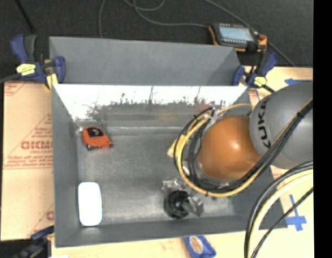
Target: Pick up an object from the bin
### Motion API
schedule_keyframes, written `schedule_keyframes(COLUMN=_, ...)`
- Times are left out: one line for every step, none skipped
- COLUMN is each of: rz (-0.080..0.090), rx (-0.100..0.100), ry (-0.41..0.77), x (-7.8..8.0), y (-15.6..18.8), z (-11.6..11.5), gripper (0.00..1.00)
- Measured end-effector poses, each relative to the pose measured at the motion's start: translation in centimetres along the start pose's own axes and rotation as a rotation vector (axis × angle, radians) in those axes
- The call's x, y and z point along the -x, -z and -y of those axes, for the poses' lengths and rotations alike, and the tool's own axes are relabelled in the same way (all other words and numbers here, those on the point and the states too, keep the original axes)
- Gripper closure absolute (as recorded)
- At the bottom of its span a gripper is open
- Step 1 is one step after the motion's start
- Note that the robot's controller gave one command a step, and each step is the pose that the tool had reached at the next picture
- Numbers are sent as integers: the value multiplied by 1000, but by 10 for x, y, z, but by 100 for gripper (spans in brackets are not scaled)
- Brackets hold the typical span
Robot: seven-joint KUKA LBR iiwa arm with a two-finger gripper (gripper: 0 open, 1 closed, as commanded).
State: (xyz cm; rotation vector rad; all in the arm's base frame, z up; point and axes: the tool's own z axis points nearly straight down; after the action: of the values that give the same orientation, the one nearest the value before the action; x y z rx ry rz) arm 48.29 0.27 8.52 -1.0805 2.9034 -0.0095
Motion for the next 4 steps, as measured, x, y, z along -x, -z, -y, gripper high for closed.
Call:
schedule_keyframes(rz=0, rx=0, ry=0, x=0, y=0, z=0, gripper=100)
schedule_keyframes(rz=-33, rx=18, ry=-3, x=4, y=37, z=3, gripper=100)
schedule_keyframes(rz=-27, rx=11, ry=50, x=28, y=49, z=14, gripper=100)
schedule_keyframes(rz=-17, rx=9, ry=55, x=4, y=-2, z=8, gripper=100)
